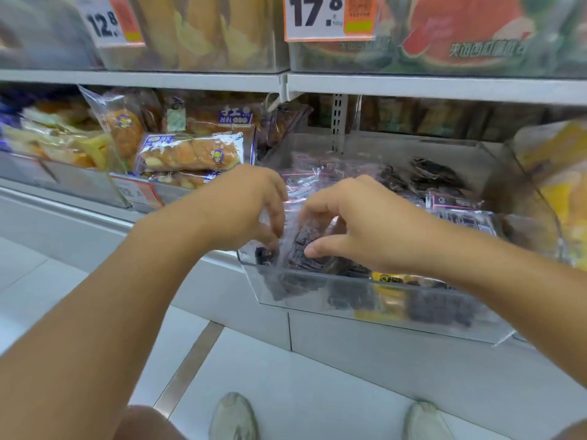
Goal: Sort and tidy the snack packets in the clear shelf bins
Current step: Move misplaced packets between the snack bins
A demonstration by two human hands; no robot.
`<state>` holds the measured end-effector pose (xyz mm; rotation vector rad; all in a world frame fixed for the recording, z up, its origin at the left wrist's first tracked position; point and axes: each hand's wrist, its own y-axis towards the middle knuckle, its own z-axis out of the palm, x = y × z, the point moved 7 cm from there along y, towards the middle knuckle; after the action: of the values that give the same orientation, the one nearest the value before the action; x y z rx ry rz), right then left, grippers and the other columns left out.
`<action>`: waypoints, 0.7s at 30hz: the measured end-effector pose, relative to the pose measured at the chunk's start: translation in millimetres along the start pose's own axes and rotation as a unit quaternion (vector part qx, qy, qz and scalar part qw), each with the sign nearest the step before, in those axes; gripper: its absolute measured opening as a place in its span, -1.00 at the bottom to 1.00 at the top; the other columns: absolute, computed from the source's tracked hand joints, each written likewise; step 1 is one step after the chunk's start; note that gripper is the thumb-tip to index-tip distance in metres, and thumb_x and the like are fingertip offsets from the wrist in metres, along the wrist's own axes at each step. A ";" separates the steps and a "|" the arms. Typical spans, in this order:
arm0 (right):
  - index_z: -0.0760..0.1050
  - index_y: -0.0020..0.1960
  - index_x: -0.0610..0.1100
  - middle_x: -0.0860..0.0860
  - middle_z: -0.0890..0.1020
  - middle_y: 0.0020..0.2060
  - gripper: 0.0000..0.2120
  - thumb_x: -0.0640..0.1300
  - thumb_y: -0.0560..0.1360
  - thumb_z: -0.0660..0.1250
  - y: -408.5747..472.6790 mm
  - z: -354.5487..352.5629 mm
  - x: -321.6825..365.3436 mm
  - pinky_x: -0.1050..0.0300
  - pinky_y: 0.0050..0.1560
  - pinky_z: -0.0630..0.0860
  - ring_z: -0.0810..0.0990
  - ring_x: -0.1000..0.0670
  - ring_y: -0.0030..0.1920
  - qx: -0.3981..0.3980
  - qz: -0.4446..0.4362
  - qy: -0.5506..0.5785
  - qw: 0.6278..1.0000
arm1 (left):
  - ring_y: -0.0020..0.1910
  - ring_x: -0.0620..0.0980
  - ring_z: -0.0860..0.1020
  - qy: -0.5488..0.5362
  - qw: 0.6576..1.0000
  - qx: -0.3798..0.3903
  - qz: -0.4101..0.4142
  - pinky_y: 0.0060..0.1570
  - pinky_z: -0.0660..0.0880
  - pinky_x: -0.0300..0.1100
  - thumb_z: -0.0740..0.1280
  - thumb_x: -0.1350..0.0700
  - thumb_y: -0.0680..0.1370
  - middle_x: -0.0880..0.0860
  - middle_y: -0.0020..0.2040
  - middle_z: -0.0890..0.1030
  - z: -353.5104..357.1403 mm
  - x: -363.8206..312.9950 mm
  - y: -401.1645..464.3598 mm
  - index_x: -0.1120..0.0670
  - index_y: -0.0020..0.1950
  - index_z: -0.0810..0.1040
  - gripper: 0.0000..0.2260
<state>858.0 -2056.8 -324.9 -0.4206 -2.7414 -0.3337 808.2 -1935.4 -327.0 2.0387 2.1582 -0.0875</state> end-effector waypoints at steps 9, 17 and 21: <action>0.53 -0.29 -0.03 0.01 0.51 -0.37 -0.76 -0.01 0.40 0.56 14.5 22.4 21.5 0.03 -0.19 0.48 0.50 -0.14 -0.23 -0.030 0.030 -0.038 0.998 | -0.09 -0.04 0.59 -0.077 0.993 -0.067 0.061 -0.10 0.39 -0.42 0.54 0.38 0.36 -0.03 -0.03 0.64 11.3 18.2 11.7 0.08 -0.17 0.75 -0.80; 0.65 -0.19 0.03 -0.09 0.55 -0.21 -0.90 -0.07 0.38 0.57 22.7 45.0 21.5 0.04 -0.03 0.53 0.53 -0.20 -0.10 -0.045 0.097 0.012 0.994 | -0.04 -0.05 0.57 -0.161 0.982 -0.081 0.064 0.01 0.46 -0.21 0.56 0.27 0.41 -0.04 -0.02 0.62 15.3 24.0 15.4 0.03 -0.19 0.75 -0.87; 0.62 -0.26 0.00 0.04 0.42 -0.37 -0.87 -0.05 0.44 0.52 9.5 51.7 11.4 0.10 -0.12 0.44 0.41 -0.12 -0.21 -0.095 0.114 0.077 0.986 | -0.03 -0.23 0.52 -0.194 0.978 -0.052 0.047 0.05 0.40 -0.36 0.55 0.23 0.45 -0.09 0.05 0.56 19.9 25.6 17.5 -0.15 -0.25 0.66 -0.74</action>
<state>835.4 -2030.8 -366.1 -0.7210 -2.4896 -0.5436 826.0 -1912.3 -349.4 1.8762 1.7890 -0.3243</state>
